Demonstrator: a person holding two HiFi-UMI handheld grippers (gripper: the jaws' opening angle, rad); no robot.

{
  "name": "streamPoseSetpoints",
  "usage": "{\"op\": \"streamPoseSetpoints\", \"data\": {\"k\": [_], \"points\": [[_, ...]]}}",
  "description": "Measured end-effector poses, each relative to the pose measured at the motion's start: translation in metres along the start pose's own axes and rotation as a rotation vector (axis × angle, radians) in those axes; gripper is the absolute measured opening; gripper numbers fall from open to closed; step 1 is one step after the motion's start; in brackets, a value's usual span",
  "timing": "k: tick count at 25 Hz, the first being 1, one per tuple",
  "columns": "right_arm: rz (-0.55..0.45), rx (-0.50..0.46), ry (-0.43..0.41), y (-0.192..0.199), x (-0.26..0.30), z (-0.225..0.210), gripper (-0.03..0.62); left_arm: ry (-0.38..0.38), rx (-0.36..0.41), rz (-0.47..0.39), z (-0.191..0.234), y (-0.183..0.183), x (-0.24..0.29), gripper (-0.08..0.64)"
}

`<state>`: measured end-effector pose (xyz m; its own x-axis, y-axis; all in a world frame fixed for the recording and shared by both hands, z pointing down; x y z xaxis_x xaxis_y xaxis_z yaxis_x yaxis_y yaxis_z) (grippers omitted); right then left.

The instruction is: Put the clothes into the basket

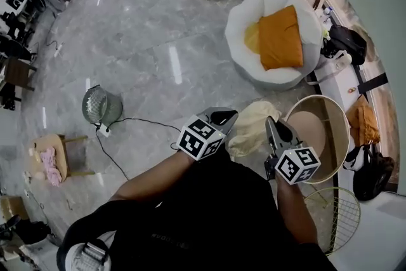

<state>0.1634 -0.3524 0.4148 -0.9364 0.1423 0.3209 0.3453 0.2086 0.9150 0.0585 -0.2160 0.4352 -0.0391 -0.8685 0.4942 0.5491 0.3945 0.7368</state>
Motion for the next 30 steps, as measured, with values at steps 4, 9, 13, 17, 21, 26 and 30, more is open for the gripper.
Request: {"op": "streamPoseSetpoints", "data": {"k": [4,9,13,17,21,26,30], "points": [[0.014,-0.015,-0.075,0.011,0.004,0.023,0.021,-0.078,-0.039,-0.006,0.004,0.026,-0.029,0.0],[0.034,-0.066,-0.173,0.015,0.015,0.051,0.021,-0.154,-0.069,-0.05,0.009,0.033,-0.062,0.0],[0.041,-0.098,-0.255,0.012,0.037,0.074,0.021,-0.197,-0.096,-0.087,0.017,0.03,-0.089,0.0],[0.06,-0.118,-0.339,0.014,0.068,0.099,0.021,-0.277,-0.124,-0.114,0.039,0.035,-0.121,0.0],[0.092,-0.155,-0.424,0.01,0.107,0.131,0.021,-0.352,-0.174,-0.164,0.068,0.041,-0.161,0.0],[0.12,-0.176,-0.504,-0.002,0.163,0.179,0.021,-0.441,-0.25,-0.208,0.117,0.056,-0.216,0.0],[0.121,-0.207,-0.553,-0.011,0.203,0.229,0.021,-0.489,-0.294,-0.256,0.162,0.067,-0.261,0.0]]}}
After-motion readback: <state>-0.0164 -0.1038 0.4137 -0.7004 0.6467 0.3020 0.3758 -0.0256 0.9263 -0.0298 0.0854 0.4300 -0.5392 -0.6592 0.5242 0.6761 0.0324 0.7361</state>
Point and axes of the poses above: the fingertips, and each gripper's own axes: x forward along the fingers, z to its left, y out of its underside, the point moved 6 cm from there along -x, backward along the fingers, and after that the axes turned 12 degrees about -x, right-handed, at the moved point
